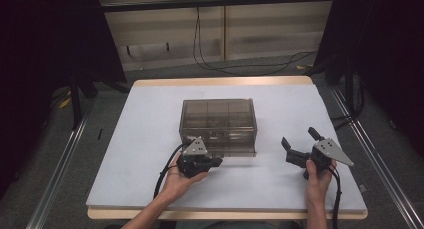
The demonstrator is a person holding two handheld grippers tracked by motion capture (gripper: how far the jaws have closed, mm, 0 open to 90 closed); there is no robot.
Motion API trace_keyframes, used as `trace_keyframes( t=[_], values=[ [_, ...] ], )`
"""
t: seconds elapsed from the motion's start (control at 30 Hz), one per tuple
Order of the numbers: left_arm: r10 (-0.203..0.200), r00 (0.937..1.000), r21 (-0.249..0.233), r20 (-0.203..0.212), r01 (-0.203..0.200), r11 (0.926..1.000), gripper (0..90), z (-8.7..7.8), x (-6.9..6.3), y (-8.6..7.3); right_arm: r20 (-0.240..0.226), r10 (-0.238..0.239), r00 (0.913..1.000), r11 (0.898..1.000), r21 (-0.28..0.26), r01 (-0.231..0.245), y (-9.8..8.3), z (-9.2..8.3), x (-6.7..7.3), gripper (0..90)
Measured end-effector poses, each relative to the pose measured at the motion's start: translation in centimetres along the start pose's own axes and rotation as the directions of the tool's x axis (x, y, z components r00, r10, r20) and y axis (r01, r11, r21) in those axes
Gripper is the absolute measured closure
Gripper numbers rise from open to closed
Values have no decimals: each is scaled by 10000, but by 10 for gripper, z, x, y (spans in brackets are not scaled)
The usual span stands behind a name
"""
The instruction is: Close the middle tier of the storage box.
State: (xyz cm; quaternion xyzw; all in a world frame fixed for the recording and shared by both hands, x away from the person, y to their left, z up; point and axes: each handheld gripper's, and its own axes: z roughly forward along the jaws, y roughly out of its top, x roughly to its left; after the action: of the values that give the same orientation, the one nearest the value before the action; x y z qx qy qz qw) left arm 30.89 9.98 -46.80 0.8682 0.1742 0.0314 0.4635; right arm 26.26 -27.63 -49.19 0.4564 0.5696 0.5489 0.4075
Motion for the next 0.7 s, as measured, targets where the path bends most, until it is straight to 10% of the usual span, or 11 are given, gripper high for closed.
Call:
trace_keyframes(
  t=[0.7],
  values=[
    [-34,10000,51,-22,35,10000,900,5,2,1,-36,-5,10000,10000,7,5,0,0,0,0]
  ],
)
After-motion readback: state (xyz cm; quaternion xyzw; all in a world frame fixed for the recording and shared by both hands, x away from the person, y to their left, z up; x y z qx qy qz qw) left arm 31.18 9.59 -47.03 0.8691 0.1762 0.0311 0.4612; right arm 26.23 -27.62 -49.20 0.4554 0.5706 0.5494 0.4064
